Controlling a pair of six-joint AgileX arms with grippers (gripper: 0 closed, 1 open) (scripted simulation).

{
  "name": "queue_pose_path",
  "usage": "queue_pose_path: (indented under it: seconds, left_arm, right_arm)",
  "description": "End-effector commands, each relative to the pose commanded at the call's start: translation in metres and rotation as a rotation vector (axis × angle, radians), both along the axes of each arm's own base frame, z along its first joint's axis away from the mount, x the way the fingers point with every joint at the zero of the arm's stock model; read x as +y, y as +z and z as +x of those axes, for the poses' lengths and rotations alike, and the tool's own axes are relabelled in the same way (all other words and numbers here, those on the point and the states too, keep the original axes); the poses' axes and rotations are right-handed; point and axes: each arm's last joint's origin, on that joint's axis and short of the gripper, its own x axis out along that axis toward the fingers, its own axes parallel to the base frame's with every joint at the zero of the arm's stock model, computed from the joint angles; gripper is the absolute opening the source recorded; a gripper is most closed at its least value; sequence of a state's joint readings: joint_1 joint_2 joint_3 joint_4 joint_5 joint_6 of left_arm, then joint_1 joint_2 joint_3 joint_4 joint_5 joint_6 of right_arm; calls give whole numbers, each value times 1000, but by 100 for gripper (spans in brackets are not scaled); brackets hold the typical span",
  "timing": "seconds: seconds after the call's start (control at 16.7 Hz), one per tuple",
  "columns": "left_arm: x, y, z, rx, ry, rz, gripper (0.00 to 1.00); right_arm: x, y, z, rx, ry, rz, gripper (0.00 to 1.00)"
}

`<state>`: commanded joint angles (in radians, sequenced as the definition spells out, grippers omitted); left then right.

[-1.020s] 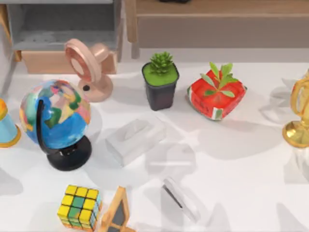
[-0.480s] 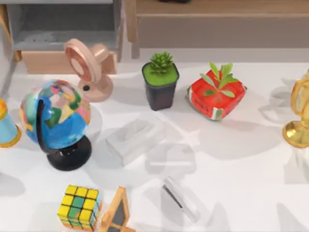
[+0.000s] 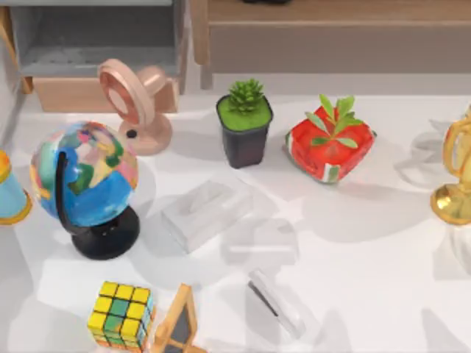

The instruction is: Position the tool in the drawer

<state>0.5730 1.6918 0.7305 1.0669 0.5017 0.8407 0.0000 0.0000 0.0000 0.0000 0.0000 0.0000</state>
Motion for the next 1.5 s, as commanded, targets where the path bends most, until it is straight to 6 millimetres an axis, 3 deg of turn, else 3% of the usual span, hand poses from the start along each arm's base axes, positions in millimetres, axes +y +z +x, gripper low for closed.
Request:
queue_pose_path:
  seconds: [0.12, 0.3, 0.48, 0.66, 0.9, 1.08, 1.26, 1.5]
  left_arm:
    - [-28, 17, 27, 32, -71, -243, 100]
    - [-89, 36, 66, 160, -172, -635, 100]
    - [-170, 47, 89, 379, -210, -1010, 100]
    - [-260, 49, 90, 657, -133, -1311, 100]
    - [-372, 36, 54, 1000, 169, -1520, 100]
    - [-436, 19, 9, 1140, 477, -1519, 100]
    - [-479, 1, -39, 1153, 748, -1437, 100]
    - [-509, -15, -88, 1072, 963, -1316, 100]
  right_arm:
    - [0, 0, 0, 0, 0, 0, 100]
    - [0, 0, 0, 0, 0, 0, 100]
    - [0, 0, 0, 0, 0, 0, 100]
    - [0, 0, 0, 0, 0, 0, 100]
    - [0, 0, 0, 0, 0, 0, 100]
    - [0, 0, 0, 0, 0, 0, 100]
    - [0, 0, 0, 0, 0, 0, 100]
    - [0, 0, 0, 0, 0, 0, 100]
